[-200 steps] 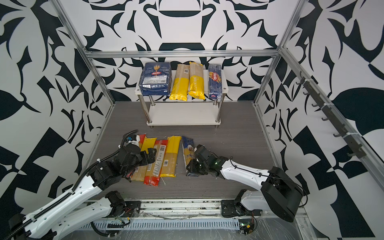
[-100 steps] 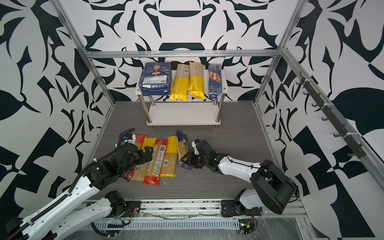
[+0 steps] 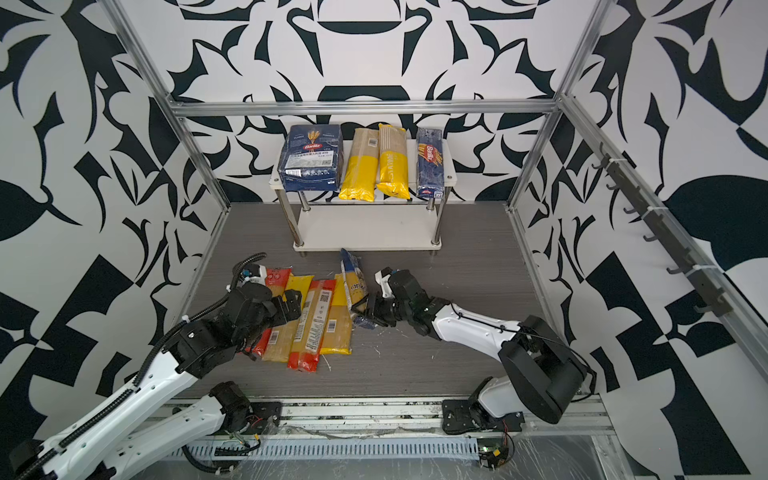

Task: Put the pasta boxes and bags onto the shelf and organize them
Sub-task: 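Lift the Ankara bag upright with the right gripper toward the shelf, then stand the Ankara bag upright under the upper shelf beside its leg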

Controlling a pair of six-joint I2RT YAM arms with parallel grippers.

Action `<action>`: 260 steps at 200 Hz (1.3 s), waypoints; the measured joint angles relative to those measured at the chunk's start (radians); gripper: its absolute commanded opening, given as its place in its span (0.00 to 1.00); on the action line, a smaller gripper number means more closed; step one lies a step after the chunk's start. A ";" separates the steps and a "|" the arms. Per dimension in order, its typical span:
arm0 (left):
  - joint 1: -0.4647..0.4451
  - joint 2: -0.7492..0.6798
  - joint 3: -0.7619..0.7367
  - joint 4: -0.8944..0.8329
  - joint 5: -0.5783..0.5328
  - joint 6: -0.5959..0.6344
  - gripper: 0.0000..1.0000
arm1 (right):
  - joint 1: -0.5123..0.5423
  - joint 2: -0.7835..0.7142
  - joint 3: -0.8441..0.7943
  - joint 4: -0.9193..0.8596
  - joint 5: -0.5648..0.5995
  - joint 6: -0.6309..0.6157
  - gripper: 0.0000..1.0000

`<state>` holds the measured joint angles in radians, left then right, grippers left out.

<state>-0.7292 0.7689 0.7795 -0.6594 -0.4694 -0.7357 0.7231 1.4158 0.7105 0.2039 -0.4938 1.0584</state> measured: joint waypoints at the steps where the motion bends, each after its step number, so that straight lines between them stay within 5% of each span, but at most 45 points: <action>1: 0.000 0.000 0.000 0.000 0.000 0.000 0.99 | 0.000 0.001 0.003 0.000 0.000 -0.002 0.15; 146: 0.051 -0.059 -0.007 -0.013 0.002 0.013 0.99 | -0.120 0.422 0.496 -0.028 -0.025 -0.144 0.15; 260: 0.079 -0.067 -0.049 0.011 0.018 0.037 0.99 | -0.092 0.884 0.999 0.022 0.045 -0.146 0.15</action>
<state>-0.6498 0.7017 0.7307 -0.6483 -0.4515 -0.6983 0.6308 2.3001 1.7096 0.2260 -0.4492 0.9119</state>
